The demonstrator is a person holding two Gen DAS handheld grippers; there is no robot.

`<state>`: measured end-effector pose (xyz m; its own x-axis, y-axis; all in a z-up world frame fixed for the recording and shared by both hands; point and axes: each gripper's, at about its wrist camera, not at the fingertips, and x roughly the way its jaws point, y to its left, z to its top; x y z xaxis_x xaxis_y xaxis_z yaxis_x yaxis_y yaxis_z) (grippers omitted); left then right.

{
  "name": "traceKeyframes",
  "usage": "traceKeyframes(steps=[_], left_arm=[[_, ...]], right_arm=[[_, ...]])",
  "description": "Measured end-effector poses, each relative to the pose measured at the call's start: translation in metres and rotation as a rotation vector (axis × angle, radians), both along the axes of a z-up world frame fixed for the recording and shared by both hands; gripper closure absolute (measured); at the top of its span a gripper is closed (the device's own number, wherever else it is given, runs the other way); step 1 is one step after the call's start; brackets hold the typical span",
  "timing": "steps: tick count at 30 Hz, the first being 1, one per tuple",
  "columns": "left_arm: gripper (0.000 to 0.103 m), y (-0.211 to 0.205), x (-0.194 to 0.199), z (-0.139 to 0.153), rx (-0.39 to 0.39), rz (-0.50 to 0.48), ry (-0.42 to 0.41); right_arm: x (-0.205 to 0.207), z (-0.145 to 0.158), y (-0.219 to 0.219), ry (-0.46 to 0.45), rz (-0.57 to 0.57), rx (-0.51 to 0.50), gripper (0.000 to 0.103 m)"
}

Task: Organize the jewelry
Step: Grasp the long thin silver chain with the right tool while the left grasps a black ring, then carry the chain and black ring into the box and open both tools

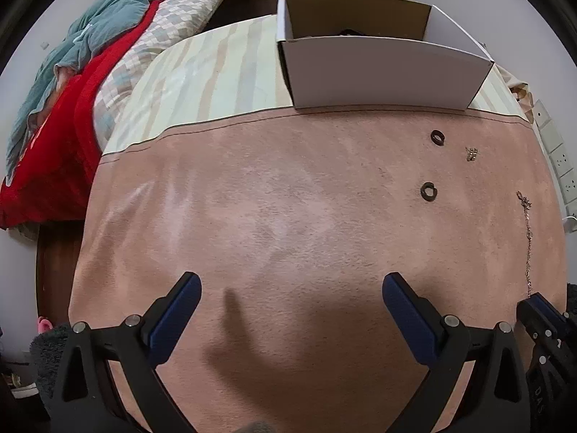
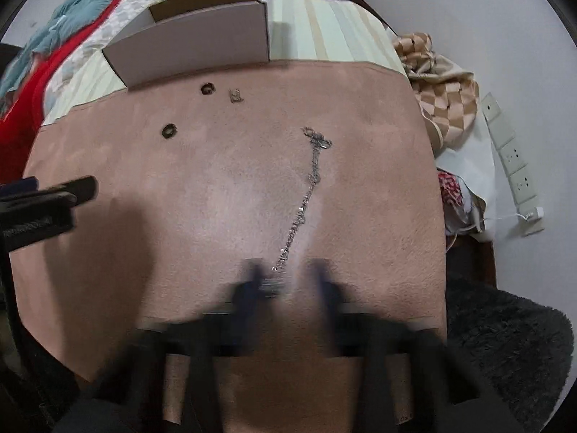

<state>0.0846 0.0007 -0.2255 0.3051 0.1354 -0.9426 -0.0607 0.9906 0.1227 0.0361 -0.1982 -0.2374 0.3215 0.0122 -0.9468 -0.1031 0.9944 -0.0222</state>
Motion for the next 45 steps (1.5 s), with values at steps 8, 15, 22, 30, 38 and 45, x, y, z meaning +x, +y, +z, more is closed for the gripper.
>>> traceKeyframes(steps=[8, 15, 22, 30, 38, 45], left_arm=[[0.001, -0.019, 0.029, 0.0, -0.083, -0.034, -0.023], [0.02, -0.047, 0.049, -0.003, -0.118, -0.107, -0.036], [0.073, -0.064, 0.049, -0.003, -0.128, -0.157, -0.06], [0.093, -0.067, 0.044, 0.001, -0.142, -0.179, -0.075], [0.093, -0.06, 0.035, 0.031, -0.157, -0.198, -0.129], [0.093, -0.047, 0.039, 0.075, -0.17, -0.191, -0.214]], right_arm=[[0.027, 0.016, -0.027, -0.055, -0.104, 0.095, 0.09], [0.049, 0.019, -0.045, -0.073, -0.163, 0.102, 0.09], [0.049, 0.016, -0.049, -0.075, -0.178, 0.105, 0.09], [0.049, 0.027, -0.05, -0.106, -0.185, 0.112, 0.09], [0.053, 0.062, -0.047, -0.162, -0.169, 0.192, 0.09], [0.068, 0.117, -0.037, -0.241, -0.122, 0.278, 0.09]])
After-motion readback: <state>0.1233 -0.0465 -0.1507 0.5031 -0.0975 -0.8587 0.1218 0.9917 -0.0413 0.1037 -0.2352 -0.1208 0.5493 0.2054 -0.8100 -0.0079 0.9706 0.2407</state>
